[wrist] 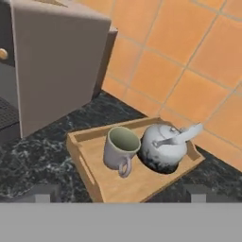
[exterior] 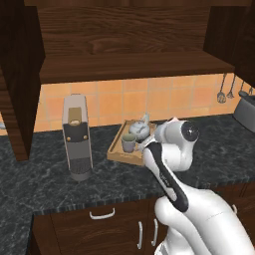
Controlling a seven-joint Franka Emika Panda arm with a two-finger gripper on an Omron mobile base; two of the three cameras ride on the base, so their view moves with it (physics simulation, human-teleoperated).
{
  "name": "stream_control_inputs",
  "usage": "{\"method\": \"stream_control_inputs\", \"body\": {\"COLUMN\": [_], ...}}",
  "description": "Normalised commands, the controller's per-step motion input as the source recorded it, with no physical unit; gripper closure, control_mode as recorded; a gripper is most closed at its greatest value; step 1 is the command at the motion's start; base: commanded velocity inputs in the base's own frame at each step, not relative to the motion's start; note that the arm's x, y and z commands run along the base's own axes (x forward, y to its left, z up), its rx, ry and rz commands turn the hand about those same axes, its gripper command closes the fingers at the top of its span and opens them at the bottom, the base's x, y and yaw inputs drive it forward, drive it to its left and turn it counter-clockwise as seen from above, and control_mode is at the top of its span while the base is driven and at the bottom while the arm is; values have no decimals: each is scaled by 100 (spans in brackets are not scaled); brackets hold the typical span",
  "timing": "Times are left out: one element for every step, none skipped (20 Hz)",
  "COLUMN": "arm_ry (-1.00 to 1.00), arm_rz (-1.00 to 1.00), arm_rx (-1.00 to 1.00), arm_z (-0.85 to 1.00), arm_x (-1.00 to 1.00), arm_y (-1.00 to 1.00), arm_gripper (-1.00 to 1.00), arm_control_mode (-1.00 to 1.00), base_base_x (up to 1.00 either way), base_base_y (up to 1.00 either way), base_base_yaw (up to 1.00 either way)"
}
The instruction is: Pick the kettle from the counter and place it on the tray. Then pick the mug from the cabinet and place it on the tray. Then close the cabinet doors.
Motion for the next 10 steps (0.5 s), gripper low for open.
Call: {"method": "stream_control_inputs", "body": {"arm_ry": [0, 0, 0, 0, 0, -1, -6, -4, -5, -3], "arm_rz": [-44, -44, -44, -43, -39, -35, -28, -28, -29, -27], "arm_rx": [21, 23, 24, 24, 24, 22, 18, 17, 16, 18], "arm_z": [57, 54, 54, 53, 53, 55, 58, 58, 57, 58], "arm_x": [-58, -56, -58, -59, -60, -60, -60, -56, -56, -58], "arm_y": [-5, -5, -9, -9, -13, -15, -17, -17, -21, -25], "arm_gripper": [-100, -100, -100, -100, -100, -100, -100, -100, -100, -100], "arm_control_mode": [-100, -100, -100, -100, -100, -100, -100, -100, -100, -100], "base_base_x": [0, 0, 0, 0, 0, 0, 0, 0, 0, 0], "base_base_y": [0, 0, 0, 0, 0, 0, 0, 0, 0, 0], "base_base_yaw": [0, 0, 0, 0, 0, 0, 0, 0, 0, 0]}}
